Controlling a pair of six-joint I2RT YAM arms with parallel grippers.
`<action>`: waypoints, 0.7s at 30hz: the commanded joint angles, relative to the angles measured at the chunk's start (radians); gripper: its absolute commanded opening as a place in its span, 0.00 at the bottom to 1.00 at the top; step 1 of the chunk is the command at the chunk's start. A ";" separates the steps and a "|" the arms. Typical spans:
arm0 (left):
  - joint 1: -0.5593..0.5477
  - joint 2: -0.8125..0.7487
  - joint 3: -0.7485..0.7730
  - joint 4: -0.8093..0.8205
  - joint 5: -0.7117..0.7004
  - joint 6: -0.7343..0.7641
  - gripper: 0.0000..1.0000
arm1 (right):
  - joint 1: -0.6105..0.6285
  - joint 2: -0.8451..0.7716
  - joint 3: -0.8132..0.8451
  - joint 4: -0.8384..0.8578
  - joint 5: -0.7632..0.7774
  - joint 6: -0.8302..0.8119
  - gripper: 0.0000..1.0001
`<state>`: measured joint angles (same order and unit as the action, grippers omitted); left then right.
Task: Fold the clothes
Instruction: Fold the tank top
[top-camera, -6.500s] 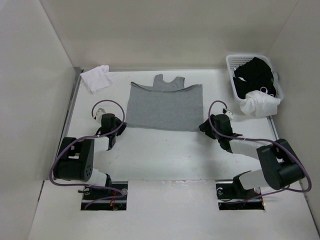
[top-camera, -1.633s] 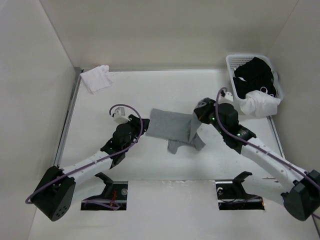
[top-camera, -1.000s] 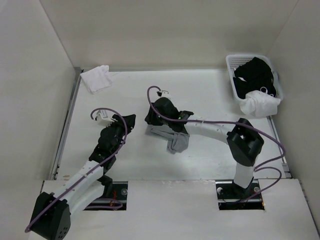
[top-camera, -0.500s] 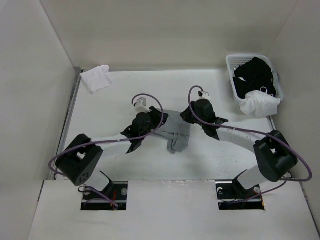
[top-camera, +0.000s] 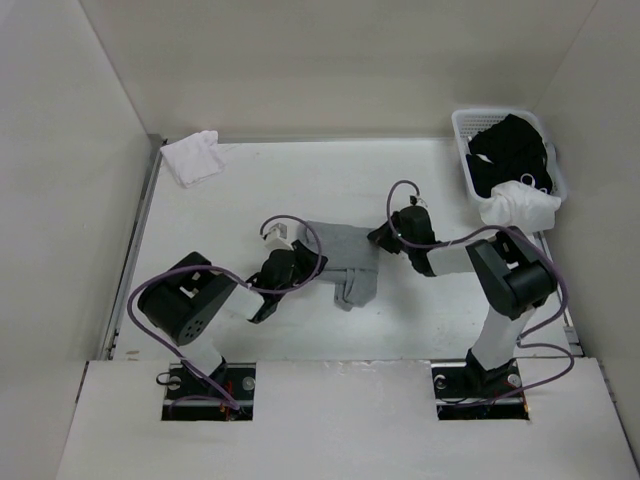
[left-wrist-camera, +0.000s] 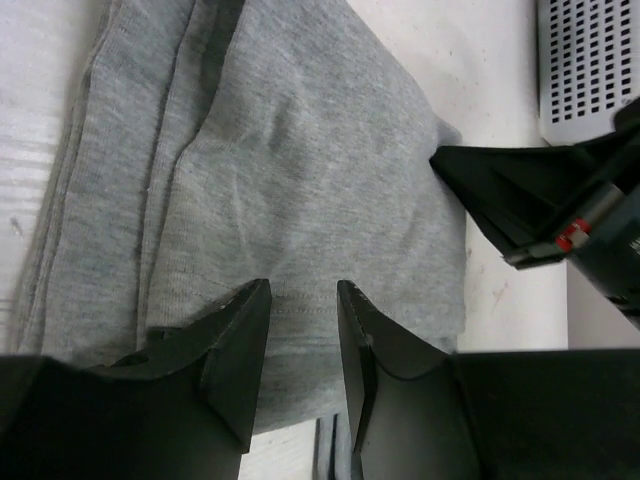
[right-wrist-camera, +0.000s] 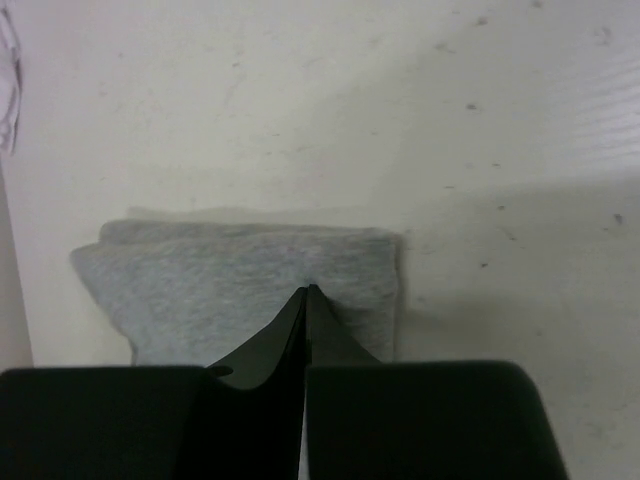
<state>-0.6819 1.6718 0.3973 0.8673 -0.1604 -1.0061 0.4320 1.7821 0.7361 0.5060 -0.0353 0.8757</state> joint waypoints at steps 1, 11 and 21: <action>-0.003 -0.032 -0.057 0.076 0.010 -0.011 0.32 | -0.016 0.037 -0.014 0.160 -0.034 0.066 0.03; 0.000 -0.298 -0.129 0.090 -0.031 0.104 0.44 | -0.040 -0.059 -0.014 0.141 -0.035 0.071 0.13; 0.077 -0.641 -0.081 -0.371 -0.149 0.291 0.55 | -0.028 -0.381 -0.035 -0.017 0.000 -0.044 0.44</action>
<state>-0.6403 1.0508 0.2737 0.6949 -0.2504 -0.8021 0.3992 1.5040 0.7212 0.5140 -0.0662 0.8955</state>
